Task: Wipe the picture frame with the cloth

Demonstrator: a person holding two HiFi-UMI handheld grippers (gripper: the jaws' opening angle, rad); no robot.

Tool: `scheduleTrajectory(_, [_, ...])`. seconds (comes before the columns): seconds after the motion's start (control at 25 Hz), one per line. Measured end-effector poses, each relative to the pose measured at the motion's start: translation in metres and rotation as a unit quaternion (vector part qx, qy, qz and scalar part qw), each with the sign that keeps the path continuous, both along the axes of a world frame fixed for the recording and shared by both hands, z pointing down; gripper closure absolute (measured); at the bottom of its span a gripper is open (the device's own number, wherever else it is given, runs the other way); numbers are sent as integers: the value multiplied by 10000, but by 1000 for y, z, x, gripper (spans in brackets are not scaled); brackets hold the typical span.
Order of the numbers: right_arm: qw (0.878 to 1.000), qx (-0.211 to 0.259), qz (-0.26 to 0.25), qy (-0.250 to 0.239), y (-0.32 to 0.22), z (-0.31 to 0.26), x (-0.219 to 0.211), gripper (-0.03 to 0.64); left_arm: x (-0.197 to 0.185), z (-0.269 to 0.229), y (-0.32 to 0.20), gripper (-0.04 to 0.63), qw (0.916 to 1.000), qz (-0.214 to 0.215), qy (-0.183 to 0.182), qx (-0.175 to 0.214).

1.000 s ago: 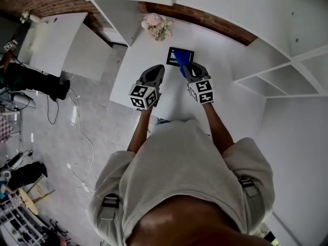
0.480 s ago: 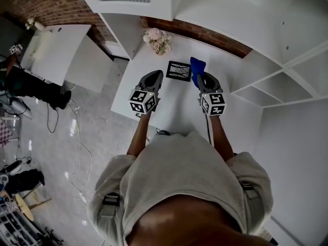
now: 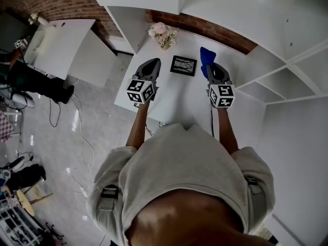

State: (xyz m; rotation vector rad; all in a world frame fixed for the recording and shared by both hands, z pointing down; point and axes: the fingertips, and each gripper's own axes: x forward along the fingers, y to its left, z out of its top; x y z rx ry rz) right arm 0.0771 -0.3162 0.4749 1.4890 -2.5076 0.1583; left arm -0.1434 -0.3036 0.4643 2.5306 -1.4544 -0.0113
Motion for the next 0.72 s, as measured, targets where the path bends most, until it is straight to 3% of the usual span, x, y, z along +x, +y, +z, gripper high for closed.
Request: scheduleTrajectory(0.72, [9996, -179, 16, 202, 4, 10, 3, 555, -17, 10, 0, 578, 9999, -66, -120, -104])
